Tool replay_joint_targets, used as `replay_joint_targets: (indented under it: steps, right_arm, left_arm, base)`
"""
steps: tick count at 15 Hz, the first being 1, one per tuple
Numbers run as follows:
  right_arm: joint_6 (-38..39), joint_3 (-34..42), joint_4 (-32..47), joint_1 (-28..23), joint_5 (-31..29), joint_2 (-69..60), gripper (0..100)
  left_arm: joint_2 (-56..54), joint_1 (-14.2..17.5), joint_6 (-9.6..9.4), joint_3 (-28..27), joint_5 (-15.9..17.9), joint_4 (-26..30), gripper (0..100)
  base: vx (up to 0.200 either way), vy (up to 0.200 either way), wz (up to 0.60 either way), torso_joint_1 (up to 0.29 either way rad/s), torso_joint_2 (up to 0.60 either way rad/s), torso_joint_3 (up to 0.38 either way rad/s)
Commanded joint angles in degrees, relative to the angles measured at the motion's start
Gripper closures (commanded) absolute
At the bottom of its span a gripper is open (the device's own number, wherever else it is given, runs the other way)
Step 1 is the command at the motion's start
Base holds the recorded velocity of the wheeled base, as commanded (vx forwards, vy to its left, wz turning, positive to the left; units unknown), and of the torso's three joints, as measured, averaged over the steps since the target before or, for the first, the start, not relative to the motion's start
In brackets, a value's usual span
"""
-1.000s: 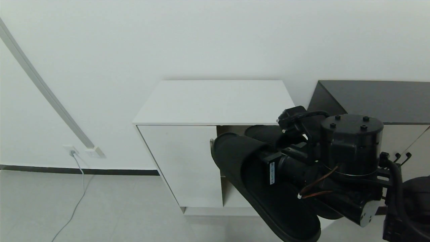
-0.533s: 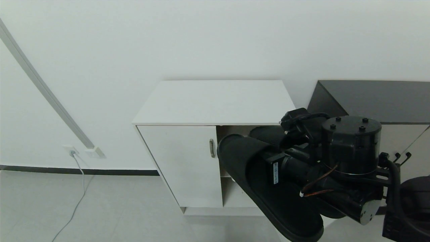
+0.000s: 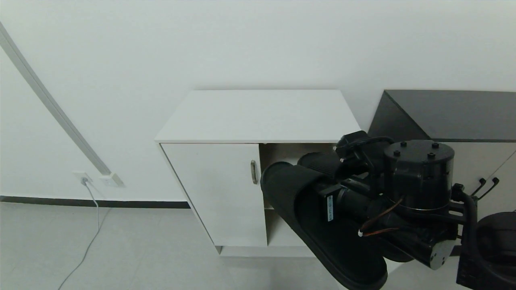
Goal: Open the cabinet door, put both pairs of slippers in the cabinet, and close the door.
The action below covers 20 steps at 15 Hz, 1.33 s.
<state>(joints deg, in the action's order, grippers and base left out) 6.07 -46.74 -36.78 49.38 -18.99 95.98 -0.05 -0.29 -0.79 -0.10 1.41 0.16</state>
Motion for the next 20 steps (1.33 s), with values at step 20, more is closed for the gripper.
replay_joint_targets:
  steps: [20]
  right_arm:
    - [-0.97,1.30,-2.24,0.10,0.01,0.35,100]
  left_arm:
    - [0.05,0.03,0.00,0.01,-0.01,0.02,100]
  base:
    - [0.000,0.000,0.00,-0.195,0.51,0.315]
